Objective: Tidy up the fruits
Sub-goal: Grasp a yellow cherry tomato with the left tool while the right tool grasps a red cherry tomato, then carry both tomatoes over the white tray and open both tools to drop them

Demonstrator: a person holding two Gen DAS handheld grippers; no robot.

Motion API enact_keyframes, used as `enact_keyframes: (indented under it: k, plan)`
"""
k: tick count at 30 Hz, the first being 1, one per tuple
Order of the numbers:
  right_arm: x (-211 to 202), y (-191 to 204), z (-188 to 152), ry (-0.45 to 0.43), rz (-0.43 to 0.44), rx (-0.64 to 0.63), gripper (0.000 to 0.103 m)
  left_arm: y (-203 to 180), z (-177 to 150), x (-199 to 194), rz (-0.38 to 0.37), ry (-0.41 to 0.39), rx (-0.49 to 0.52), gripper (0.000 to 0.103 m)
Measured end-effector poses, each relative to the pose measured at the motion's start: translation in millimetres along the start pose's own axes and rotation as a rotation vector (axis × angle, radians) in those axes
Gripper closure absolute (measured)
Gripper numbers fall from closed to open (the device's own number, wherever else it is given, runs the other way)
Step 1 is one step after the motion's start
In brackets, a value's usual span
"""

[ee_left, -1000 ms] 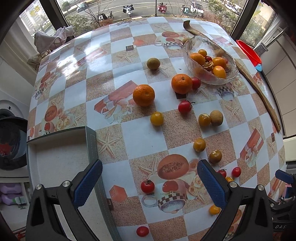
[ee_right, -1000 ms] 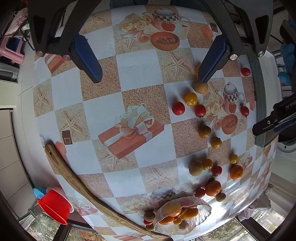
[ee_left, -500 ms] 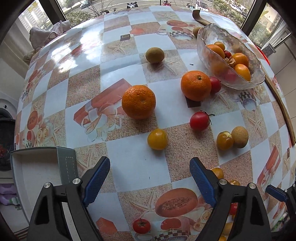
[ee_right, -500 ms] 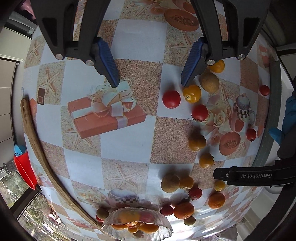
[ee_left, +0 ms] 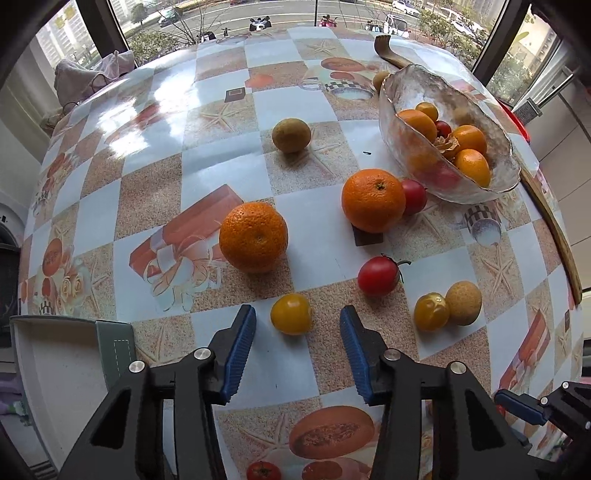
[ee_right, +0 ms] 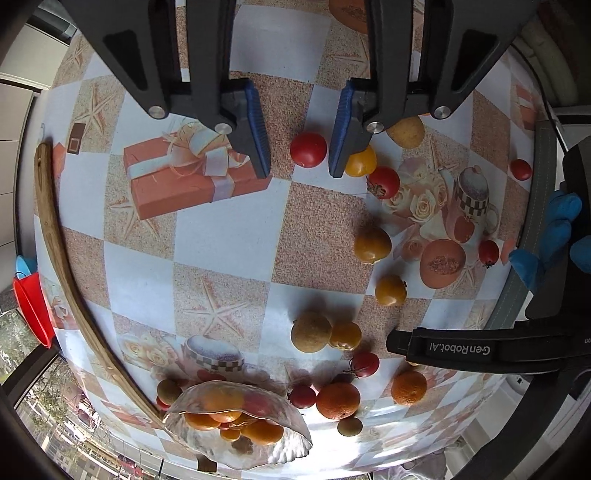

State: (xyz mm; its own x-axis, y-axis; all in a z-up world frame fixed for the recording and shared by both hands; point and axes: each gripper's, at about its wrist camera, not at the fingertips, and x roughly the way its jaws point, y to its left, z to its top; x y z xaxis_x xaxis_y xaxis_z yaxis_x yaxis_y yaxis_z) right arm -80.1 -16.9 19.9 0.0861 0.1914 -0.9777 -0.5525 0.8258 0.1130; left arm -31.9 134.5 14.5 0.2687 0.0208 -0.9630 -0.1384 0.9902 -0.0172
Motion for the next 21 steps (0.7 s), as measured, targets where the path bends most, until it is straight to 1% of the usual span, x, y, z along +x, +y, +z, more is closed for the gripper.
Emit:
enact_keyframes:
  k: [1, 2, 4, 7, 9, 11, 14, 17, 21]
  plan:
    - [0, 0, 2, 0.001, 0.017, 0.013, 0.084, -1, 2, -1, 0.0, -0.001, 0.009, 0.078]
    - [2, 0, 6, 0.003, 0.028, 0.027, 0.084, -2, 3, -1, -0.006, 0.001, 0.014, 0.081]
    - [0, -3, 6, 0.005, 0.045, 0.06, 0.084, -3, 4, -3, -0.027, 0.005, 0.005, 0.081]
    - [-8, -18, -3, 0.008, 0.075, 0.123, 0.084, 7, 2, -8, -0.061, 0.005, -0.024, 0.081]
    - [-14, -28, -6, 0.005, 0.097, 0.168, 0.084, 17, -5, -12, -0.084, -0.001, -0.038, 0.081]
    - [-17, -37, -11, -0.001, 0.118, 0.219, 0.084, 22, -16, -19, -0.095, -0.008, -0.04, 0.081]
    - [-22, -50, -22, -0.001, 0.14, 0.286, 0.084, 24, -21, -29, -0.097, -0.015, -0.032, 0.081]
    - [-26, -52, -26, 0.004, 0.14, 0.315, 0.084, 28, -28, -42, -0.107, -0.023, -0.041, 0.081]
    - [-38, -49, -26, 0.003, 0.144, 0.313, 0.084, 37, -36, -61, -0.117, -0.041, -0.065, 0.081]
